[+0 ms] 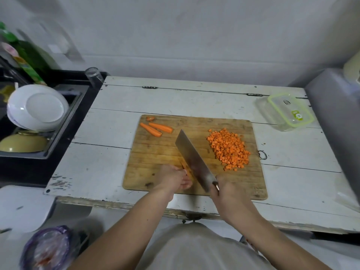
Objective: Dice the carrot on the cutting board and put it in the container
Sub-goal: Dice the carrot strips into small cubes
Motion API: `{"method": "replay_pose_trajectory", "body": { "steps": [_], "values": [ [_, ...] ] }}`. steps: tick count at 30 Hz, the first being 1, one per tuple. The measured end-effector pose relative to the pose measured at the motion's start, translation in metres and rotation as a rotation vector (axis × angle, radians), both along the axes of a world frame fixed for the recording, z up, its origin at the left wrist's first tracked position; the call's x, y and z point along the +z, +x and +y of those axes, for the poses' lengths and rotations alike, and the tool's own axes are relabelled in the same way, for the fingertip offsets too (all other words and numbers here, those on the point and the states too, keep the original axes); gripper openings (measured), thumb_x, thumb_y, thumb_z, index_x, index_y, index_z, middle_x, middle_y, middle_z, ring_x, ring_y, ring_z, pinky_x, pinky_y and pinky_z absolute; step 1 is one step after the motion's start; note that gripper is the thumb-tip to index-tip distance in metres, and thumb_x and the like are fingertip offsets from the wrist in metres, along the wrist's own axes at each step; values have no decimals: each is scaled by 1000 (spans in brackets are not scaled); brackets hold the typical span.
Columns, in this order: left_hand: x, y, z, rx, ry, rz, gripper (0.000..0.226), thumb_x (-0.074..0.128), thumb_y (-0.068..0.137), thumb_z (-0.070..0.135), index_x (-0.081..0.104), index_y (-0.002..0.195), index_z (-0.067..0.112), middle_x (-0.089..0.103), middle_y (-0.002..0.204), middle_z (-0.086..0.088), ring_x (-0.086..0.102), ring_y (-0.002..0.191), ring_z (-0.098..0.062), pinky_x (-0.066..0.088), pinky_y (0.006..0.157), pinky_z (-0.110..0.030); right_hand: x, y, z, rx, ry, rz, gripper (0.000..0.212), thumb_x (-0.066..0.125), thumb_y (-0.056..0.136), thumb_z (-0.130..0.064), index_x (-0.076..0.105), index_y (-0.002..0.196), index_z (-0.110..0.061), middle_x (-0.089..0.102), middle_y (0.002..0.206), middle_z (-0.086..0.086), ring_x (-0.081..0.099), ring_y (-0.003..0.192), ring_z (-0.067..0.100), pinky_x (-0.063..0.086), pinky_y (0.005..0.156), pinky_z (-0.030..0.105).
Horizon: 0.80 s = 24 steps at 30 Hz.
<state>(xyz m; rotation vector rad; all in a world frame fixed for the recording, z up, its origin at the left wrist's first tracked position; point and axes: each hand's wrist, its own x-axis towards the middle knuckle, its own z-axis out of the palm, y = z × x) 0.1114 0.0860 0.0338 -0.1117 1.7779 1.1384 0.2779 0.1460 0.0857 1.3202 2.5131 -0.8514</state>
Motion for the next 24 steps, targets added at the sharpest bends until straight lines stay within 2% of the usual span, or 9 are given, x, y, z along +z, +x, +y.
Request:
{"method": "replay_pose_trajectory", "body": {
  "steps": [2, 6, 9, 13, 15, 19, 22, 24],
  "values": [
    [-3, 2, 1, -3, -18, 41, 9, 66, 98, 7, 63, 104, 1, 74, 84, -21, 75, 70, -29, 58, 53, -29, 0, -4, -6, 30, 19, -10, 17, 38, 106, -37, 42, 95, -25, 49, 70, -7, 47, 63, 14, 27, 51, 29],
    [-4, 5, 0, -43, -37, 132, 8, 64, 100, 12, 67, 96, 5, 72, 76, -17, 70, 59, -24, 54, 51, -26, 2, -7, -14, 28, -25, 12, 17, 38, 107, -36, 40, 96, -24, 45, 69, -8, 46, 64, 17, 25, 47, 25],
    [-1, 8, -1, -66, -39, 167, 16, 60, 102, 12, 66, 88, 7, 70, 76, -16, 65, 53, -23, 56, 51, -28, 3, -9, -19, 19, -54, 21, 18, 38, 107, -36, 40, 96, -23, 46, 73, -6, 47, 69, 21, 31, 54, 34],
    [1, 9, 1, -76, -61, 187, 22, 59, 102, 12, 67, 82, 5, 68, 69, -13, 61, 48, -22, 54, 52, -28, 4, -10, -21, -1, -101, 7, 20, 38, 106, -37, 40, 95, -21, 51, 78, -2, 50, 72, 25, 33, 57, 37],
    [2, 7, 1, -81, -79, 194, 20, 59, 101, 12, 67, 84, 6, 69, 70, -12, 63, 49, -21, 53, 50, -26, 6, -8, -22, 1, -111, -15, 20, 38, 106, -37, 40, 94, -21, 49, 77, -3, 50, 72, 24, 34, 58, 37],
    [2, 4, 3, -98, -99, 206, 18, 60, 100, 12, 68, 85, 8, 73, 73, -14, 66, 52, -20, 53, 51, -25, 8, -4, -24, -2, -125, -20, 21, 38, 106, -37, 40, 92, -22, 49, 75, -6, 50, 67, 17, 31, 50, 30],
    [4, 2, 4, -120, -111, 198, 17, 58, 101, 10, 68, 86, 6, 72, 77, -16, 66, 56, -23, 52, 49, -24, 8, -4, -26, -10, -121, -33, 20, 38, 106, -37, 41, 95, -21, 48, 74, -7, 51, 68, 20, 33, 55, 35],
    [6, 0, 6, -144, -125, 194, 16, 57, 101, 8, 66, 89, 6, 73, 80, -18, 67, 59, -23, 51, 46, -23, 4, -5, -26, -21, -112, -49, 20, 38, 107, -36, 41, 95, -21, 48, 73, -7, 50, 66, 19, 32, 52, 33]
  ]
}}
